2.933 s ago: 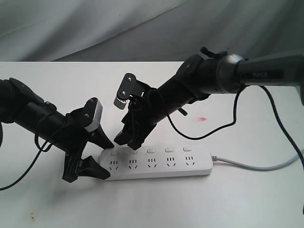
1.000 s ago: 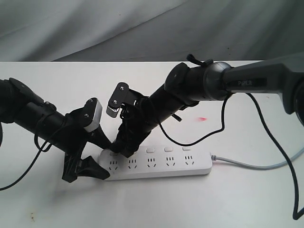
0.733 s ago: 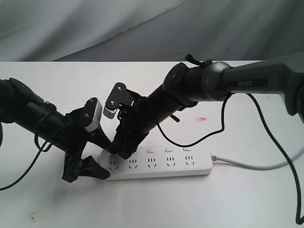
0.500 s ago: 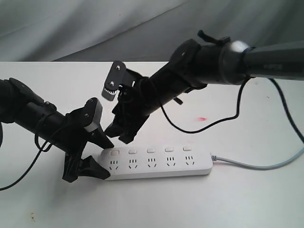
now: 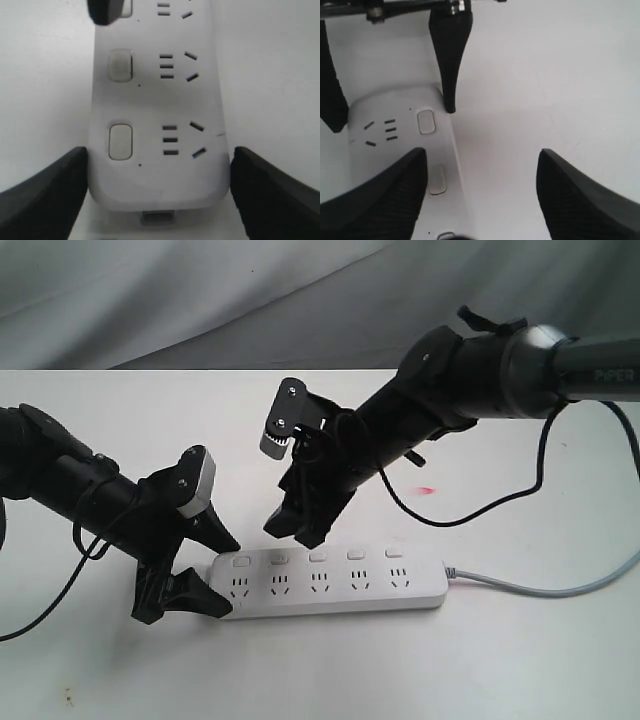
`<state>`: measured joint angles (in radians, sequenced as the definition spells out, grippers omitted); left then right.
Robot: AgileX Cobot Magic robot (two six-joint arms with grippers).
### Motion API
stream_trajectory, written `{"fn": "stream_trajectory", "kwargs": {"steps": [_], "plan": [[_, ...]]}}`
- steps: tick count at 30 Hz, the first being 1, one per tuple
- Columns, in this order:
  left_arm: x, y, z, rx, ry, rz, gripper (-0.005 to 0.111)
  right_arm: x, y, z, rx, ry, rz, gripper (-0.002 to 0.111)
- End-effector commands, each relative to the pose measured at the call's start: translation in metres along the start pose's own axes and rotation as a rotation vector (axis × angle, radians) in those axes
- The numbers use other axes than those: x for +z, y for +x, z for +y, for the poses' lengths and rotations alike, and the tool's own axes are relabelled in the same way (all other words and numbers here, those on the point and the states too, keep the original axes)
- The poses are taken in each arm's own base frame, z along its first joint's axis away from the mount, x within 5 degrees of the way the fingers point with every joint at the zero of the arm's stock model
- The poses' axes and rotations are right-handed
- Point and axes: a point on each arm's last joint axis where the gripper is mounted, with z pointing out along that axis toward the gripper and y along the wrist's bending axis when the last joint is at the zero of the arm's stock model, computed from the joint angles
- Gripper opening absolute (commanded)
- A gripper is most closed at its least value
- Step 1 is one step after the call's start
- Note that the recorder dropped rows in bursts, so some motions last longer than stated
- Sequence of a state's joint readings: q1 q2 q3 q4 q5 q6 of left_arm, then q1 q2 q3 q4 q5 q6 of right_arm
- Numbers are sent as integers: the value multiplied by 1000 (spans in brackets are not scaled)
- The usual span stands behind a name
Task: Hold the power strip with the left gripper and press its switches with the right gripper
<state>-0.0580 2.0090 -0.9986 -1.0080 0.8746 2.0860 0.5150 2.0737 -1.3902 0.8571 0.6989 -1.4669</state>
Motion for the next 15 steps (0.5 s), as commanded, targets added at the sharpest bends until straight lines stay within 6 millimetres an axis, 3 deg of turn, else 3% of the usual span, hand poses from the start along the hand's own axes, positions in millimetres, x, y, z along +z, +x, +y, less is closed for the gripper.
{"fn": "stream_trajectory", "kwargs": {"steps": [1,6,15], "plan": [[1,-3,1,5,-4,-10,45,2,4,1,5,4,-13,59],[1,-3,1,5,-4,-10,45,26,16,2,26,-22,10,59],[1,-3,1,5,-4,-10,45,35,24,-1,38,-9,30,59]]}}
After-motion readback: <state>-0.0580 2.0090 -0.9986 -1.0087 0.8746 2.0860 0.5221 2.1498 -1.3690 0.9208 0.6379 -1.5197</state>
